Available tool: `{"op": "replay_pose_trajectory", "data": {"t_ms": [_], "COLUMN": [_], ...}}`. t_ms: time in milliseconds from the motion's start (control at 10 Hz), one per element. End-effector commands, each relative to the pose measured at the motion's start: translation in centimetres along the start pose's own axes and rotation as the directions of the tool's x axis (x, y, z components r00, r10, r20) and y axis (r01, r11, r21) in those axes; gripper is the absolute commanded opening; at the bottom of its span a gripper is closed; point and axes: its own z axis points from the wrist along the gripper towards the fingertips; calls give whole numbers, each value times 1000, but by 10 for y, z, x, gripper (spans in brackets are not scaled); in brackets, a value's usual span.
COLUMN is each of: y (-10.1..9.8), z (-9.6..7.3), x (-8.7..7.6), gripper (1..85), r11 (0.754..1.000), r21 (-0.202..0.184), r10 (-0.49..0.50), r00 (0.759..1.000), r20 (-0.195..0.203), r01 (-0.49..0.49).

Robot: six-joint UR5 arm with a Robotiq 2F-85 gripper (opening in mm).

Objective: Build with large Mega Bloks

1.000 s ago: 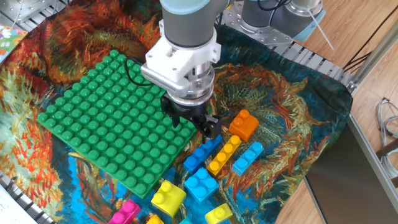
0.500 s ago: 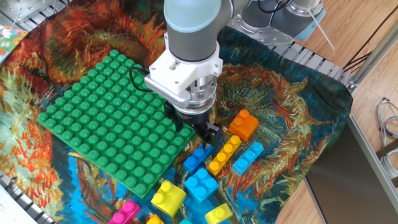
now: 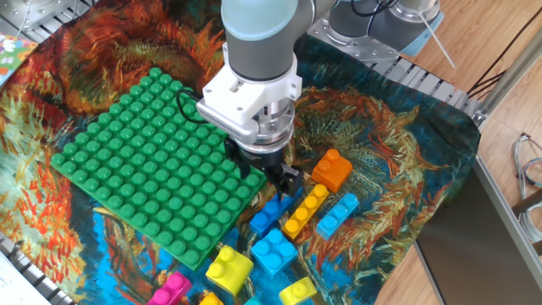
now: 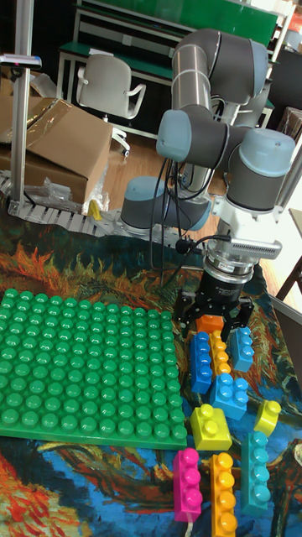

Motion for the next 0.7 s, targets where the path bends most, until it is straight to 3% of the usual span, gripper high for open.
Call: {"op": "replay_pose_trajectory", "data": {"t_ms": [0,300,500,600], "y": [14,15,19,15], "z": [12,14,14,14], "x": [5,5,9,8], "gripper": [730,730,730,730], "r11": [999,1000,999,999], "r21": [-20,-23,-35,-19], "r10": [29,22,-23,-34], "r00": [999,999,999,999], "r20": [17,48,35,36], "r01": [-29,-21,24,34]}}
